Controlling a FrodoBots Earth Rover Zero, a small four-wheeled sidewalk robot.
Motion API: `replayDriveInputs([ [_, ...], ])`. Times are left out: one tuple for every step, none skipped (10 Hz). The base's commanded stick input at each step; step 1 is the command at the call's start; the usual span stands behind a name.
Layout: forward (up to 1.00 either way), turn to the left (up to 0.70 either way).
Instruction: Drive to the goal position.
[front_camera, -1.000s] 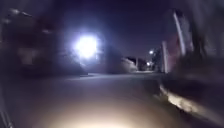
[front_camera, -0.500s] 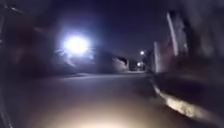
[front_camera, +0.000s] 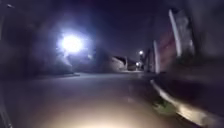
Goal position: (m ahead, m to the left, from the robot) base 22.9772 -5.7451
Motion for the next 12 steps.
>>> replayDriveInputs([
  [0.7,0.02],
  [0.7,0.02],
  [0.7,0.02],
  [0.7,0.02],
  [0.7,-0.26],
  [0.7,-0.33],
  [0.7,-0.33],
  [0.7,-0.33],
  [0.7,-0.33],
  [0.7,-0.33],
  [0.7,-0.33],
  [0.7,-0.33],
])
